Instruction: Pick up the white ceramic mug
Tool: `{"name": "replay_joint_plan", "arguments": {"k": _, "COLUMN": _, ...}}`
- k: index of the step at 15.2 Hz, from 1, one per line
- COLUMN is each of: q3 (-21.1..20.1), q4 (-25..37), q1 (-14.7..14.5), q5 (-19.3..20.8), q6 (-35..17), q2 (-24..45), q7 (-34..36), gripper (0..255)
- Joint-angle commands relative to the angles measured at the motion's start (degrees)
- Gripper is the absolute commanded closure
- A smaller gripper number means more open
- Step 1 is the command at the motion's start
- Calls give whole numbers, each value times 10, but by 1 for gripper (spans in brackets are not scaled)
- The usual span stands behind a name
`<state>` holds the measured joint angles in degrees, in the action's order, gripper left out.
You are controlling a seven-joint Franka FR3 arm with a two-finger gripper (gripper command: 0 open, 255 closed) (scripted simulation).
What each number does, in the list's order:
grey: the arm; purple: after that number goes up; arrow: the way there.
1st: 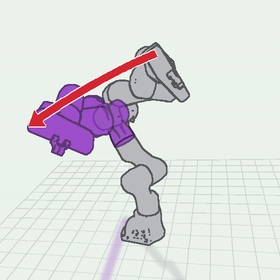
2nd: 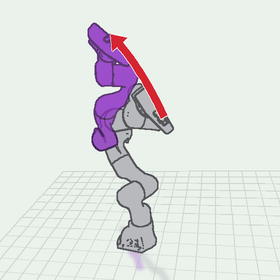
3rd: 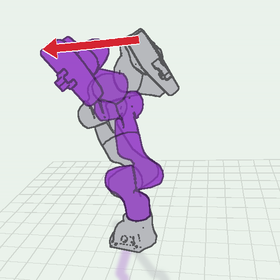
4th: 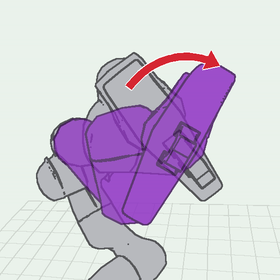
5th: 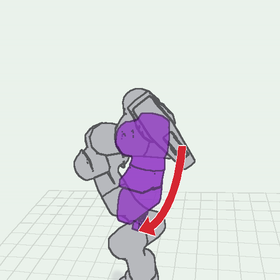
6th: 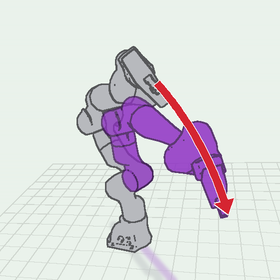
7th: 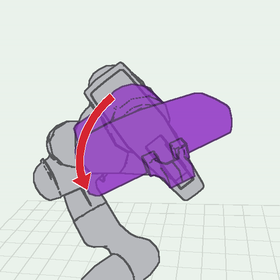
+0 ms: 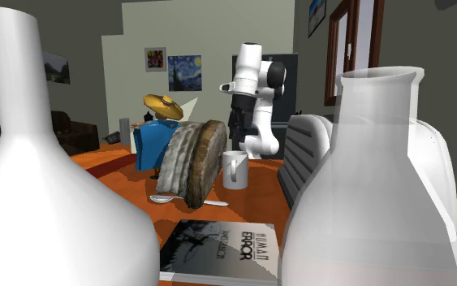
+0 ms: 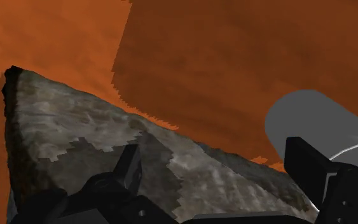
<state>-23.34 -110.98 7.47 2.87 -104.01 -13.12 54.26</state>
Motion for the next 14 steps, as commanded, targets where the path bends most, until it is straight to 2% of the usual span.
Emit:
{"name": "replay_joint_plan", "arguments": {"k": 1, "q3": -19, "q4": 42, "q1": 3, "q5": 19, "q6": -1, "q2": 48, "q7": 56, "gripper": 0}}
{"name": "replay_joint_plan", "arguments": {"k": 6, "q3": -43, "q4": 168, "q1": -6, "q5": 82, "q6": 12, "q2": 179, "q7": 178, "gripper": 0}}
{"name": "replay_joint_plan", "arguments": {"k": 7, "q3": -42, "q4": 175, "q1": -8, "q5": 85, "q6": 13, "q2": 185, "q7": 183, "gripper": 0}}
{"name": "replay_joint_plan", "arguments": {"k": 14, "q3": -40, "q4": 115, "q1": -7, "q5": 88, "q6": -45, "q2": 184, "q7": 191, "gripper": 0}}
